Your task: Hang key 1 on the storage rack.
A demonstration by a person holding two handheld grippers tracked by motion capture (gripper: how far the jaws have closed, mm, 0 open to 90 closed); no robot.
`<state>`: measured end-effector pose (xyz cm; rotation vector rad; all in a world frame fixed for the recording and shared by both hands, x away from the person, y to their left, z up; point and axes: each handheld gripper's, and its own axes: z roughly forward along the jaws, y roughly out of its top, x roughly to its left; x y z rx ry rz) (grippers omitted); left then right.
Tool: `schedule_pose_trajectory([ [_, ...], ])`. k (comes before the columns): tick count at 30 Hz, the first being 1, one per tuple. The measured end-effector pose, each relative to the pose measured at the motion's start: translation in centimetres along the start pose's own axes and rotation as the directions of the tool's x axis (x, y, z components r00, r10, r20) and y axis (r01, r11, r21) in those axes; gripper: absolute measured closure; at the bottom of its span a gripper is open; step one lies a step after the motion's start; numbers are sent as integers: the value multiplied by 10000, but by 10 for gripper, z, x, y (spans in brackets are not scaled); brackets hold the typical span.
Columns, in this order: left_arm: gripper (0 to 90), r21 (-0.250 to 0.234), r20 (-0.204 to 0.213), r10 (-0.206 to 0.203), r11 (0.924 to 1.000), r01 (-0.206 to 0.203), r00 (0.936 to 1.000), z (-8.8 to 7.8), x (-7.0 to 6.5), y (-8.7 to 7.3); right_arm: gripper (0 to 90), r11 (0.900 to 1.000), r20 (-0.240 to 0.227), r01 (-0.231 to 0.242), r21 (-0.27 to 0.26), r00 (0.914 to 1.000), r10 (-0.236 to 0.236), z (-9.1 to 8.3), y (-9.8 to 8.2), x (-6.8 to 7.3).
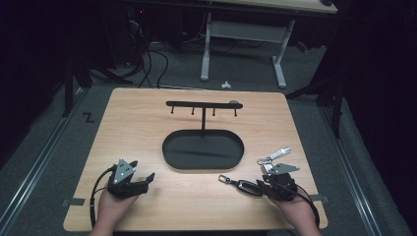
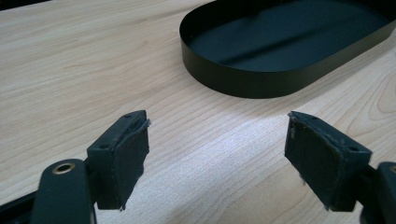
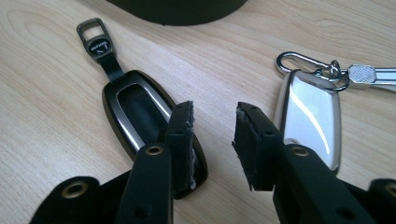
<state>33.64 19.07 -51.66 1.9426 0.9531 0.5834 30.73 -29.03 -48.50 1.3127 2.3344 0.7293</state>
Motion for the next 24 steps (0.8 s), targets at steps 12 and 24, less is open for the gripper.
schedule_pose_trajectory([
  [12,228,-36,-29,87,10000,-87,10000,0,-1,0,590,9768,-47,547,2072,9985,-550,1,34,-1],
  [24,233,5,-41,249,9997,-249,9997,1,-2,0,527,9194,-72,1154,3761,9925,-1217,9,61,-4],
])
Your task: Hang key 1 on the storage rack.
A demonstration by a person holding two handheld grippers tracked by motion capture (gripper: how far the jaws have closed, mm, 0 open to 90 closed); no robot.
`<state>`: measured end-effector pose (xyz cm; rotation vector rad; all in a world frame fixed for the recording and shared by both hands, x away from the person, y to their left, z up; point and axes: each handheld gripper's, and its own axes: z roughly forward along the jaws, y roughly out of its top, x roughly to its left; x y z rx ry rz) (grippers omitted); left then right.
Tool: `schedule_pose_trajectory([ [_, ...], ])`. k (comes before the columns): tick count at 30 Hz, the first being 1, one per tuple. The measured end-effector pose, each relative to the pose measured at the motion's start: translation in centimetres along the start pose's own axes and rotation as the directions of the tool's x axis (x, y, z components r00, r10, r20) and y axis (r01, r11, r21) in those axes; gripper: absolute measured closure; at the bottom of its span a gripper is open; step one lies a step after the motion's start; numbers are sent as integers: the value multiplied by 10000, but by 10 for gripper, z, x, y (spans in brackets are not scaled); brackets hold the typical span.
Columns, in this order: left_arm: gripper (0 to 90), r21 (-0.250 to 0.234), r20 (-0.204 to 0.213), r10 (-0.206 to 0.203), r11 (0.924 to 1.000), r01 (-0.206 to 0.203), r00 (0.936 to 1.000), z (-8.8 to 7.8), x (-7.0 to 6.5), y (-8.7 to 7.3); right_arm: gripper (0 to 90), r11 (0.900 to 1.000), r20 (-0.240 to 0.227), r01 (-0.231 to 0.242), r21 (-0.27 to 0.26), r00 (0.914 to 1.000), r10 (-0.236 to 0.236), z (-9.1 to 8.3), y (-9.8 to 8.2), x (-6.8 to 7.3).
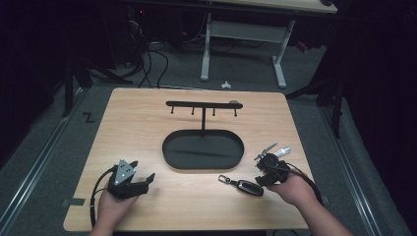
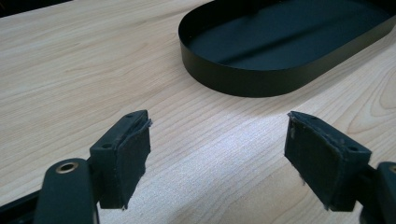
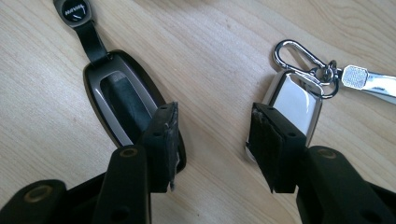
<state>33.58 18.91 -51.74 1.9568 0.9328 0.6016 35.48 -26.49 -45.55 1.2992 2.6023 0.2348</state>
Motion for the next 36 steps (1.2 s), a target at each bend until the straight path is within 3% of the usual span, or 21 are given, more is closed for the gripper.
schedule_pose_trajectory([
  [5,233,51,-4,-14,10000,14,10000,0,0,0,470,9984,-248,119,553,9996,-106,-3,8,-1],
  [14,233,63,-7,-25,10000,25,10000,0,0,0,368,9965,-653,486,676,9969,-442,-8,21,9],
  [19,233,67,4,-40,10000,40,10000,1,1,0,333,9903,-845,1133,799,9907,-1065,-5,30,19],
  [28,233,46,2,-23,10000,23,10000,0,2,0,327,9791,-962,1817,913,9802,-1730,5,43,33],
  [33,233,60,13,-40,10000,40,10000,0,2,-1,375,9736,-1015,2112,862,9740,-2023,11,51,40],
  [34,233,73,14,-29,10000,29,10000,0,2,-1,389,9679,-1070,2364,848,9680,-2271,14,54,43],
  [36,233,75,17,-29,10000,29,10000,0,2,-1,390,9656,-1085,2448,878,9659,-2350,15,56,45],
])
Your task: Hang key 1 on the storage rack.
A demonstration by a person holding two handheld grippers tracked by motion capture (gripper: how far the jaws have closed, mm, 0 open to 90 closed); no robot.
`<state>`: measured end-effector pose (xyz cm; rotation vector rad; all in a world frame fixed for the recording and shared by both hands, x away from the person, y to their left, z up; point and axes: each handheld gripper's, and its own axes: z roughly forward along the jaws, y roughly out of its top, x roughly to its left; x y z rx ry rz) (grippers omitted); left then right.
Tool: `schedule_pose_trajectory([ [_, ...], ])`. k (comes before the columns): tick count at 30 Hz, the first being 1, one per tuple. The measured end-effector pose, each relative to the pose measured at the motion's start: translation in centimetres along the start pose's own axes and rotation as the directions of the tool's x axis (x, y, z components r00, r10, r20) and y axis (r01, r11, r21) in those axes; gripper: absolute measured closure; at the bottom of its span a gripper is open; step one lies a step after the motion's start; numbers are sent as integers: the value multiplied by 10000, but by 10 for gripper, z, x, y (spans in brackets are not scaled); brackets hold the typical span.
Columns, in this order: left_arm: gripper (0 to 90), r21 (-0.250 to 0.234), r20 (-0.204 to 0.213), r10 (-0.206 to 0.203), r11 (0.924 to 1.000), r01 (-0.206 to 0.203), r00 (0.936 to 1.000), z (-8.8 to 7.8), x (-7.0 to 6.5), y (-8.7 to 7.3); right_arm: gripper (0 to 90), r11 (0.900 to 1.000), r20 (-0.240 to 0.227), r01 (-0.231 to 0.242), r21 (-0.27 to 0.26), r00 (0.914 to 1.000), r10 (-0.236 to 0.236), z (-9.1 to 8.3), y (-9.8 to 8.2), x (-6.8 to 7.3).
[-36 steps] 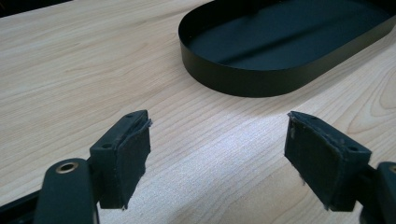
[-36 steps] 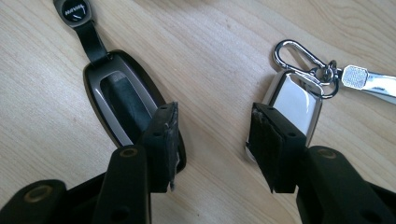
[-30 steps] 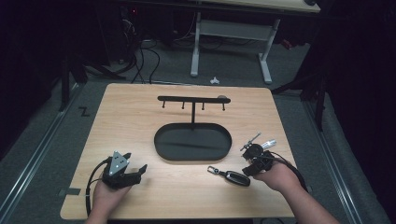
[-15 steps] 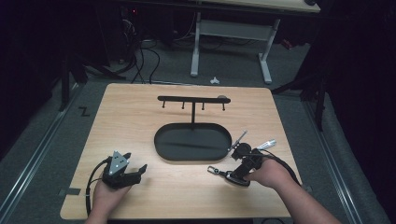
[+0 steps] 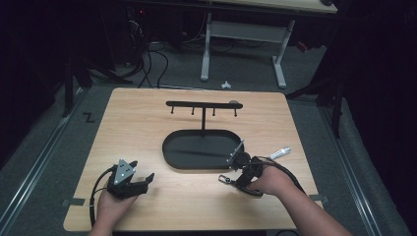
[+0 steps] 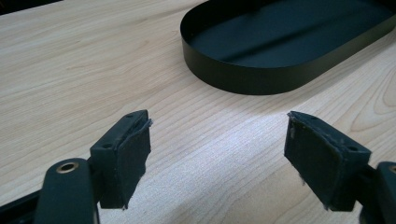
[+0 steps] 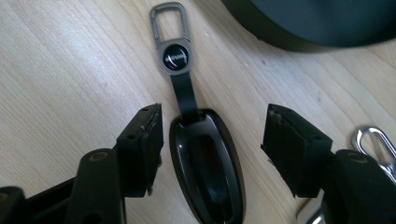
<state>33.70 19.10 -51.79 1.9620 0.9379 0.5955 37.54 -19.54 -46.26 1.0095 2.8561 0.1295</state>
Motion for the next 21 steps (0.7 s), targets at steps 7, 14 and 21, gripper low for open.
schedule_pose_trajectory([
  [7,233,11,11,8,10000,-8,10000,0,0,0,466,9972,-198,674,318,9976,-668,12,12,6],
  [14,233,51,0,67,10000,-67,10000,1,0,0,583,9956,-564,816,456,9953,-790,19,17,4],
  [21,233,91,2,106,9999,-106,9999,1,-1,0,679,9914,-546,1163,605,9921,-1130,24,20,4],
])
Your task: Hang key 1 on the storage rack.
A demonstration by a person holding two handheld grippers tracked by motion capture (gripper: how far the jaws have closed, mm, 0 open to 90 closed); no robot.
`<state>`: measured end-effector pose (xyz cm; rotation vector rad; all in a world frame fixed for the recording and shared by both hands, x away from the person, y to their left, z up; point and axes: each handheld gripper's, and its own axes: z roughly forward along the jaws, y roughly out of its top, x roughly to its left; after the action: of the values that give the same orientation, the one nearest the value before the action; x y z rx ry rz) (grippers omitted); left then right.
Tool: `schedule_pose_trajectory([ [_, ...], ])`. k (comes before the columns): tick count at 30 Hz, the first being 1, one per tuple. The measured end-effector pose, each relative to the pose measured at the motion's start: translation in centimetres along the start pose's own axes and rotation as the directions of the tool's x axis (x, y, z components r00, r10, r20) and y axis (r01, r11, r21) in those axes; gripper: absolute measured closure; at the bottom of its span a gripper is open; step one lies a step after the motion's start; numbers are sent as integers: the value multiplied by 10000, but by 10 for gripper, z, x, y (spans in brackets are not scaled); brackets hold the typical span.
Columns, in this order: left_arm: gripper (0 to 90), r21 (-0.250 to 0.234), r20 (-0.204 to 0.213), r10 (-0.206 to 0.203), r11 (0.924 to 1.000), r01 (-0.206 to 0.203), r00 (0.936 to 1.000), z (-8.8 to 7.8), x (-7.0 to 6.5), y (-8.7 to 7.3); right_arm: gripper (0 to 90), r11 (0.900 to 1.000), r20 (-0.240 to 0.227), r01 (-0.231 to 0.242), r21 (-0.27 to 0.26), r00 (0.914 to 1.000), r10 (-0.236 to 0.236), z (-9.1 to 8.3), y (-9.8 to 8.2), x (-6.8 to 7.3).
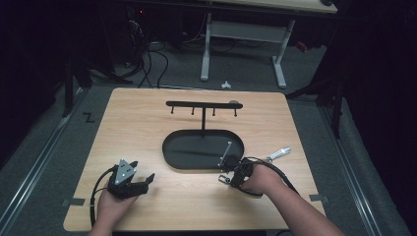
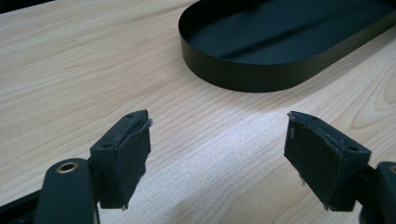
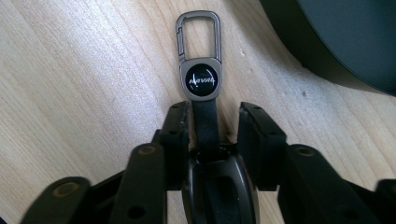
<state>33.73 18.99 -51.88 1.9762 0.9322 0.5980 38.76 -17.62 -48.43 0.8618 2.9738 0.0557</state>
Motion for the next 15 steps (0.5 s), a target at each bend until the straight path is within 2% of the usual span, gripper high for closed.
schedule_pose_trajectory([
  [5,233,21,27,-3,10000,3,10000,0,0,0,755,9999,-198,56,120,9998,-53,2,3,2],
  [9,233,30,33,-4,10000,4,10000,0,0,0,777,9994,-197,254,242,9995,-249,5,4,3],
  [15,233,20,33,29,10000,-29,10000,0,-1,0,793,9994,-222,-37,343,9997,45,5,6,4],
])
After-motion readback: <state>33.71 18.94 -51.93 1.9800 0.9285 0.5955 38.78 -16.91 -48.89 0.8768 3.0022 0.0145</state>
